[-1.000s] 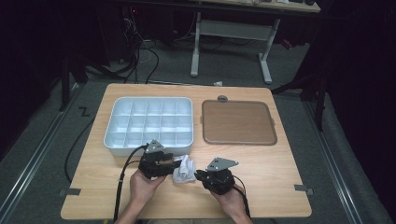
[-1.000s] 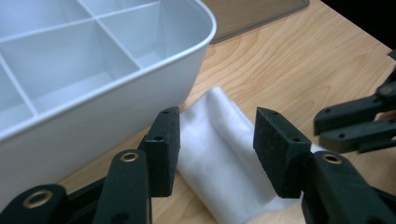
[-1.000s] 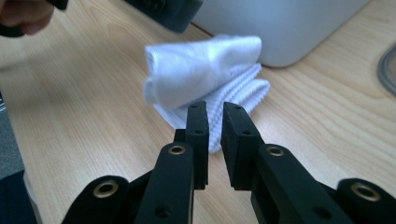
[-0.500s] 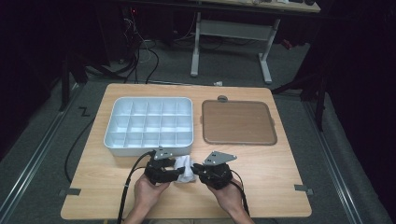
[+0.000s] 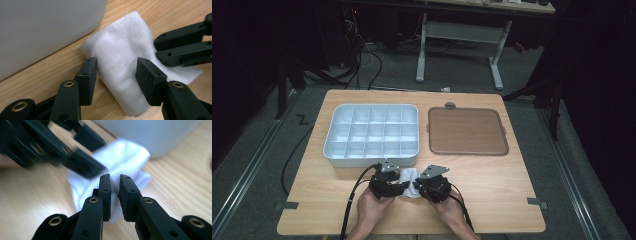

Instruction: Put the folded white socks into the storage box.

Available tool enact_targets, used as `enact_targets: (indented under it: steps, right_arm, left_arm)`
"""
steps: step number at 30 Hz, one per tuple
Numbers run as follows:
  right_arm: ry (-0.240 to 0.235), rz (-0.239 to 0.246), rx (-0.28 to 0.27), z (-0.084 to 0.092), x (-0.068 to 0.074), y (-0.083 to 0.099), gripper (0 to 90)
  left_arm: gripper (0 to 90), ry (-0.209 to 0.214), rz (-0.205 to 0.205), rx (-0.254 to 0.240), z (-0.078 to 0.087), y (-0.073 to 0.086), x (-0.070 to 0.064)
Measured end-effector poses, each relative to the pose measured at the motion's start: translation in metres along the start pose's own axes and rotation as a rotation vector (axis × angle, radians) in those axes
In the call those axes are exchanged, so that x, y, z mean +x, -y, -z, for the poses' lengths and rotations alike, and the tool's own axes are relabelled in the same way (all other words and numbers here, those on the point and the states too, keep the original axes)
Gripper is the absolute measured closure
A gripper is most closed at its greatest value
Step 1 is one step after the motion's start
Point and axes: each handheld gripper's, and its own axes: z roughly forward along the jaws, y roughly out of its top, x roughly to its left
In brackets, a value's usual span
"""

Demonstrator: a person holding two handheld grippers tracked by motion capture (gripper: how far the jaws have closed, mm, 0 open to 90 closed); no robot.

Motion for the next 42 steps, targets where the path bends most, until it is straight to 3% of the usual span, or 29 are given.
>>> enact_targets:
  steps: [2,4,7,10,18,32,36,42]
  right_arm:
    - [-0.008,-0.021,-0.009,-0.002,-0.004,0.007,80.5]
    - [0.016,-0.023,0.007,-0.002,-0.007,0.010,80.5]
    - [-0.007,-0.052,-0.011,-0.003,-0.012,0.016,80.5]
    - [0.005,-0.040,-0.010,-0.004,-0.010,0.016,80.5]
    - [-0.016,-0.050,-0.017,-0.005,-0.014,0.019,80.0]
    - [-0.053,-0.025,-0.049,-0.017,0.003,0.010,76.8]
    - [-0.050,-0.040,-0.075,-0.016,0.004,0.010,70.6]
    - [-0.035,-0.071,-0.127,-0.003,-0.001,0.011,65.5]
  left_arm:
    - [51.5,-0.004,-0.009,0.002,-0.001,0.001,-0.001]
    - [51.5,-0.002,-0.016,-0.001,-0.001,0.002,-0.001]
    - [51.0,0.001,-0.020,-0.002,-0.001,0.002,-0.001]
    - [50.6,0.007,-0.008,-0.004,-0.001,0.002,0.001]
    - [49.3,0.006,0.004,-0.002,0.000,0.002,0.003]
    - [49.4,-0.032,0.017,-0.021,0.015,-0.004,0.022]
    - [50.7,-0.043,-0.018,-0.038,0.019,-0.004,0.017]
    - [43.9,-0.009,0.050,-0.064,0.021,-0.014,0.016]
